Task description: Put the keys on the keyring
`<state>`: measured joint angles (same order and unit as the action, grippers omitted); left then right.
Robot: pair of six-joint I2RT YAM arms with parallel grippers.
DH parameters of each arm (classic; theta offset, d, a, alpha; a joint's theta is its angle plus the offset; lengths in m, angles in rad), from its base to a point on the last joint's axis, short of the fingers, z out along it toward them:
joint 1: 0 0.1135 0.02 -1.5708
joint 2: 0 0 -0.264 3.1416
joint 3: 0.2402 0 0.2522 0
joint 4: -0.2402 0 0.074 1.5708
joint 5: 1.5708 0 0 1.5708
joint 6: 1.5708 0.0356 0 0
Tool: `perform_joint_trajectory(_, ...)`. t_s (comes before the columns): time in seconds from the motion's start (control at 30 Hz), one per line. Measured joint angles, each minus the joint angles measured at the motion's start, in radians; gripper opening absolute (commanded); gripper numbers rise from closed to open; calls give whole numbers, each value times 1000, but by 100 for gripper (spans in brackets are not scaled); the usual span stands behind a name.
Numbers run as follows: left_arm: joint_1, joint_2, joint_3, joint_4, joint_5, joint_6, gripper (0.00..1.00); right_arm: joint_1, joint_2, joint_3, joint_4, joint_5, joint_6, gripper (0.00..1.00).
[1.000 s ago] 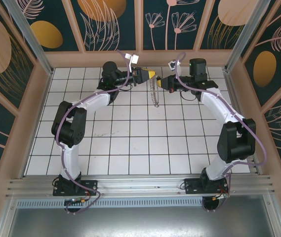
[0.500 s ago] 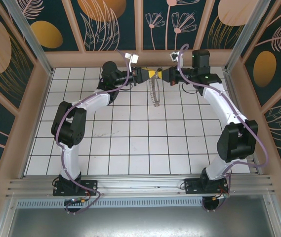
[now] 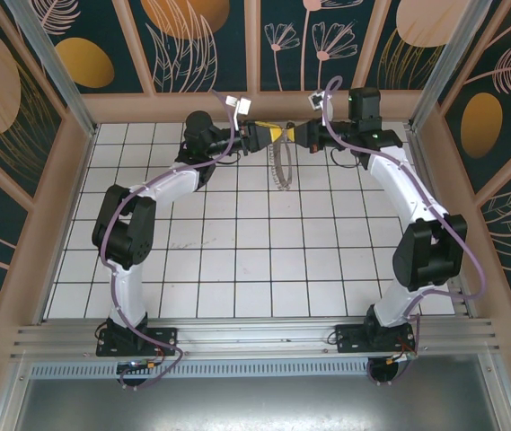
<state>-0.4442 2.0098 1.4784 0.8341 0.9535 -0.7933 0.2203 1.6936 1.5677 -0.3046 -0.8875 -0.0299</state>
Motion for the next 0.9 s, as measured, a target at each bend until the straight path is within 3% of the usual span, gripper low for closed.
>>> perform_joint_trajectory(0.13, 11, -27, -22, -21, -27, 10, 46, -5, 32, 17, -3, 9, -14, 0)
perform_joint_trajectory(0.5, 87, -130, -93, -66, -108, 44, 50, -5, 195, 107, -10, 6, -17, 0)
perform_joint_trajectory(0.9, 114, -157, -135, -134, -161, 66, 51, 33, 502, 419, -23, -24, -16, 0)
